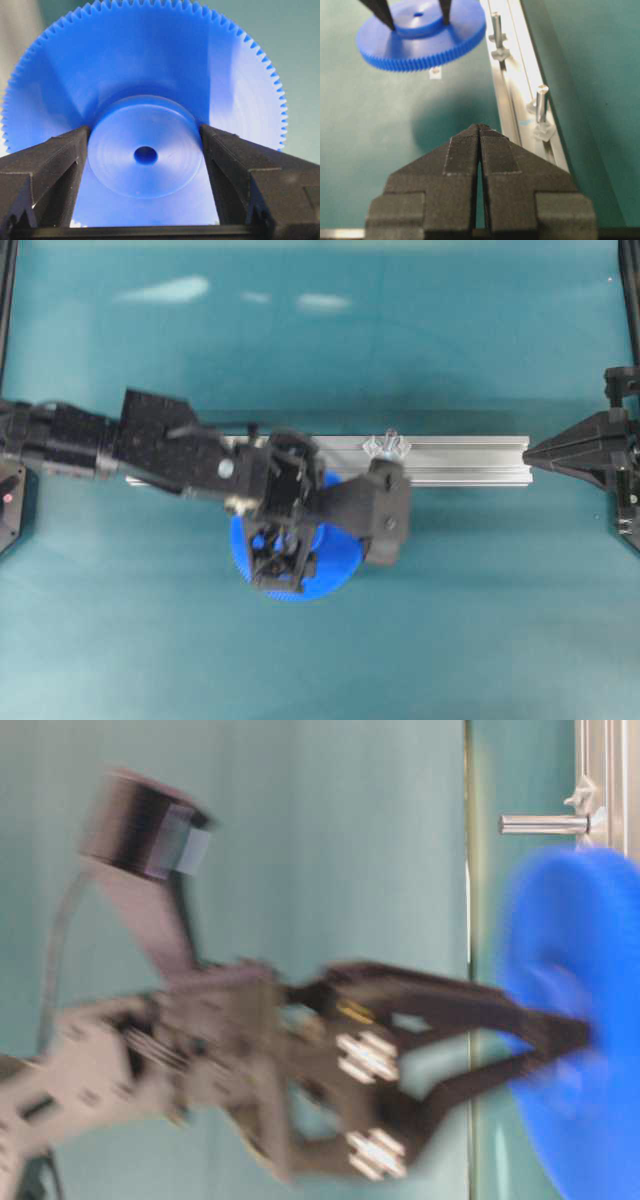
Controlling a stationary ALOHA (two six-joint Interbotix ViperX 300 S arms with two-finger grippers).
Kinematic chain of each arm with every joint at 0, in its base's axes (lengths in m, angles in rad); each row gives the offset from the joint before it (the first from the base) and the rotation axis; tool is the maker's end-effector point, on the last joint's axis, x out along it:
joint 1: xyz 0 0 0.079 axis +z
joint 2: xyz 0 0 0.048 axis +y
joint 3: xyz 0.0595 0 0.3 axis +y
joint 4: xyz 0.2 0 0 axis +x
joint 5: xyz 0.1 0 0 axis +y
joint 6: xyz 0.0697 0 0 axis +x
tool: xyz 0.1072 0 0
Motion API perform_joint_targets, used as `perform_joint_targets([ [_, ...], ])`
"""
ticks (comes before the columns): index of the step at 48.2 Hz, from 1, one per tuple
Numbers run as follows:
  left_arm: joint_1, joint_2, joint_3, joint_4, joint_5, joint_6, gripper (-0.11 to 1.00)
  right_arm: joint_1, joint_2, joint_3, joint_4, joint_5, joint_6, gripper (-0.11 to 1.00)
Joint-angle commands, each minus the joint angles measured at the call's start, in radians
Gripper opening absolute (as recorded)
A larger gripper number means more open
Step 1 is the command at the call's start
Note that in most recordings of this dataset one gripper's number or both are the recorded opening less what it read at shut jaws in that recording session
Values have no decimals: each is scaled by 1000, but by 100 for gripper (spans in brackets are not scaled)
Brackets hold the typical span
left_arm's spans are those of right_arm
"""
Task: Insert the large gear onto the shaft.
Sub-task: 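Lift the blue gear off the table with the left gripper, then carry the gear over the right shaft on the rail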
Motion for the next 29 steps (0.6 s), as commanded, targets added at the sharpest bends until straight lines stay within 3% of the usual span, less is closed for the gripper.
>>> perform_joint_targets([
  [1,25,-46,-87,6,21,26,76,0,2,-9,0,-2,8,3],
  [19,80,34,-278,6,152,161,76,0,-29,3,-3,2,8,3],
  [29,80,58,-268,6,163,158,76,0,-31,3,-5,3,6,3],
])
